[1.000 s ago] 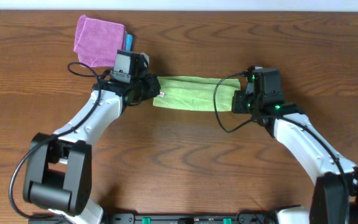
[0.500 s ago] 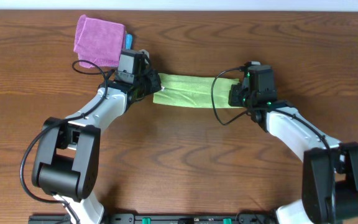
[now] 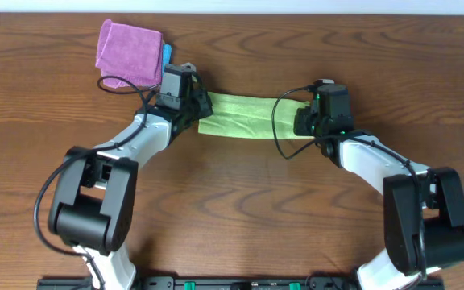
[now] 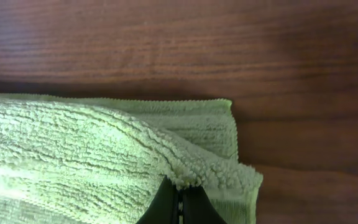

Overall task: Fold the cloth
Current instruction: 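Fold the cloth's near edge over toward the far edge with both grippers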

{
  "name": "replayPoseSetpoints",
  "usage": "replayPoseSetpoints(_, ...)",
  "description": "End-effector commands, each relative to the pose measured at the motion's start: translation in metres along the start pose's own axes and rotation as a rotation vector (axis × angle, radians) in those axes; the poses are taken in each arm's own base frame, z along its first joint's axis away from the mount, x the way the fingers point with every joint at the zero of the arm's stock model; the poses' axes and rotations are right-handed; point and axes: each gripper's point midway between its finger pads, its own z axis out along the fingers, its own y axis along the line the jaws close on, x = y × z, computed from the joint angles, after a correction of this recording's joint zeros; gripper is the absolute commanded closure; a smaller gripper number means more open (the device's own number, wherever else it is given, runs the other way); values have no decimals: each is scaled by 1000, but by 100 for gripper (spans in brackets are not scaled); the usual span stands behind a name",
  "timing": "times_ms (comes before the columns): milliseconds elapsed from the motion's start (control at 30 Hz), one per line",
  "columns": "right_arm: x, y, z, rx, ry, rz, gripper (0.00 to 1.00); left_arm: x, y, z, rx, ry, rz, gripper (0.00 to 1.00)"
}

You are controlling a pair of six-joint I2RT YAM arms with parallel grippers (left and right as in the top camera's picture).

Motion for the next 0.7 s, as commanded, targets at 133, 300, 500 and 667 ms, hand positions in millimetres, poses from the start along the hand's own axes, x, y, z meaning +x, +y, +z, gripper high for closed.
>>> replayPoseSetpoints(133, 5, -16, 6, 81, 3, -27, 99, 8, 20, 19, -67, 0, -29, 94)
replayPoseSetpoints(300, 10, -17, 11, 84, 14, -27, 80, 6, 19, 19, -62, -7, -27, 94)
replayPoseSetpoints(500, 1, -15, 9, 76, -16, -27, 42, 2, 17, 18, -54, -21, -25, 93)
replayPoseSetpoints(667, -7, -12, 1, 67, -36, -26, 40, -9, 11, 9, -40, -49, -16, 65)
